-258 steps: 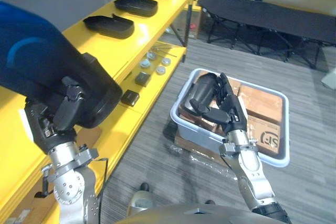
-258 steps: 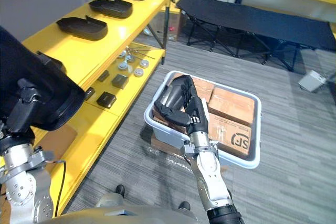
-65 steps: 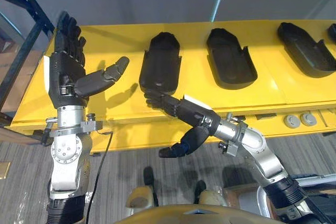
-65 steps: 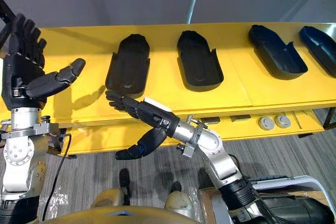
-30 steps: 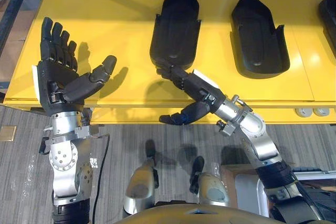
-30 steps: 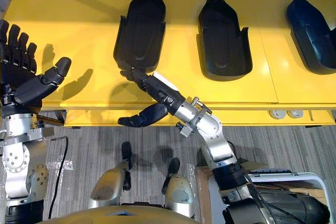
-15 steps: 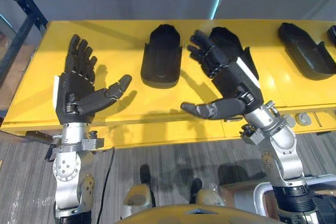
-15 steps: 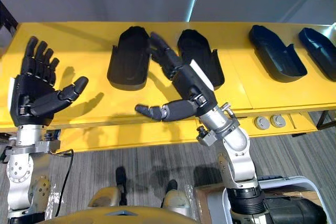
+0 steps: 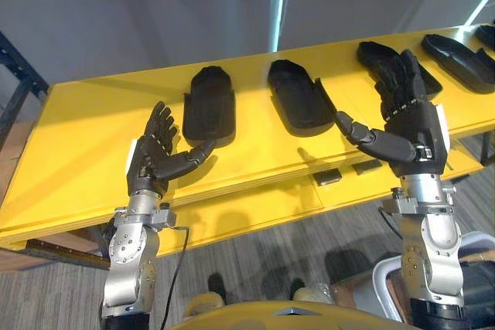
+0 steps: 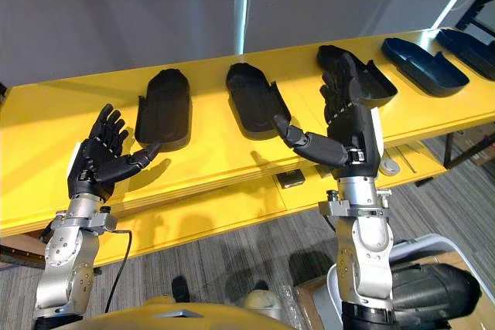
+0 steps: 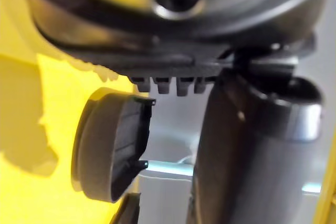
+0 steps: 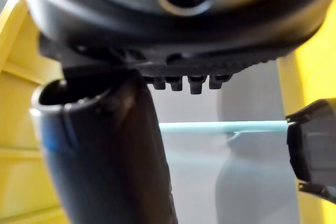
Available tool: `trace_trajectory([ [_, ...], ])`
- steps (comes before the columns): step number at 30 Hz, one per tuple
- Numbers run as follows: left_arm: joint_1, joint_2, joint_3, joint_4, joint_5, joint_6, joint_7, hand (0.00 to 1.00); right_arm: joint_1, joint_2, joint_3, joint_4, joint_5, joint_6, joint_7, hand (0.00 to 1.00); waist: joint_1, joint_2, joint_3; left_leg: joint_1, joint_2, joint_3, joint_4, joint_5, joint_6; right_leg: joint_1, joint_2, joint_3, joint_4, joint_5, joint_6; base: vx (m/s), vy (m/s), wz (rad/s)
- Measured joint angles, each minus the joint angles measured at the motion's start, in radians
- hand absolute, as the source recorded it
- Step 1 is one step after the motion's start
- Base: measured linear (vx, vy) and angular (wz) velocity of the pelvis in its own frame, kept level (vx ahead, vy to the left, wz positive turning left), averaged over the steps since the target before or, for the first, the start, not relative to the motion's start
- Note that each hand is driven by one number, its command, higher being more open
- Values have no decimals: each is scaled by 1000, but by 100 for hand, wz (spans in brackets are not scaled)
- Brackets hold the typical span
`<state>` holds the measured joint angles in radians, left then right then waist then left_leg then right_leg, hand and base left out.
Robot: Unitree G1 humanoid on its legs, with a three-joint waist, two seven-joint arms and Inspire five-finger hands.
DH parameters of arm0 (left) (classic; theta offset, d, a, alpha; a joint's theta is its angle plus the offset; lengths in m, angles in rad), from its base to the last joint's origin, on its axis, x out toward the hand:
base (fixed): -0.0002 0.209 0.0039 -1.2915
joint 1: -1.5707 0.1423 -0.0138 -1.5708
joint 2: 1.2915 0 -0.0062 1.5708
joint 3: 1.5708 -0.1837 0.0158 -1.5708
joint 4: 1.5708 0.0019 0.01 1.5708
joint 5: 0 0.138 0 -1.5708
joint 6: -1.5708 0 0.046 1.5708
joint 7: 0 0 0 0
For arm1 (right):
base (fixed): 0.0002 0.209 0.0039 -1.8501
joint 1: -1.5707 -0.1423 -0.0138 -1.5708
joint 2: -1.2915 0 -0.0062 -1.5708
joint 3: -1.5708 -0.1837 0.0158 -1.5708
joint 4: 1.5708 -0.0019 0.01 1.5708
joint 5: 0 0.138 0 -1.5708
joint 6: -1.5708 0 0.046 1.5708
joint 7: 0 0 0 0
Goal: Walk over and take three plastic housings, then place them on the shelf
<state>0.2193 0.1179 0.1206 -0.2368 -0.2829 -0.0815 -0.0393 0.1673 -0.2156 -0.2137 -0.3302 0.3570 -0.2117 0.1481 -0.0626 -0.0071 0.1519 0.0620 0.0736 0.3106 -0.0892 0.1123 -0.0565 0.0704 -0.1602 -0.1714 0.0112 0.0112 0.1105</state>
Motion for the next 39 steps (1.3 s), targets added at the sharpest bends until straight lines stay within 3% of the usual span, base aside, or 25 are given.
trace_trajectory([
  [14,13,-4,-28,51,23,0,135,100,105,77,-10,0,14,0,-23,100,-36,18,-41,2,10,56,0,-4,-3,-17,14,56,-28,29,4,16,4,-13],
  [33,13,-4,-74,73,19,0,147,100,135,78,30,0,13,0,-28,100,-44,17,-60,15,9,72,0,-19,-10,-15,14,73,-26,29,5,-2,6,-3],
  [39,14,-6,-71,73,93,-1,267,100,148,78,33,0,13,0,-29,100,-48,20,-66,16,10,71,0,-19,-10,-14,14,72,-26,29,5,0,0,0],
])
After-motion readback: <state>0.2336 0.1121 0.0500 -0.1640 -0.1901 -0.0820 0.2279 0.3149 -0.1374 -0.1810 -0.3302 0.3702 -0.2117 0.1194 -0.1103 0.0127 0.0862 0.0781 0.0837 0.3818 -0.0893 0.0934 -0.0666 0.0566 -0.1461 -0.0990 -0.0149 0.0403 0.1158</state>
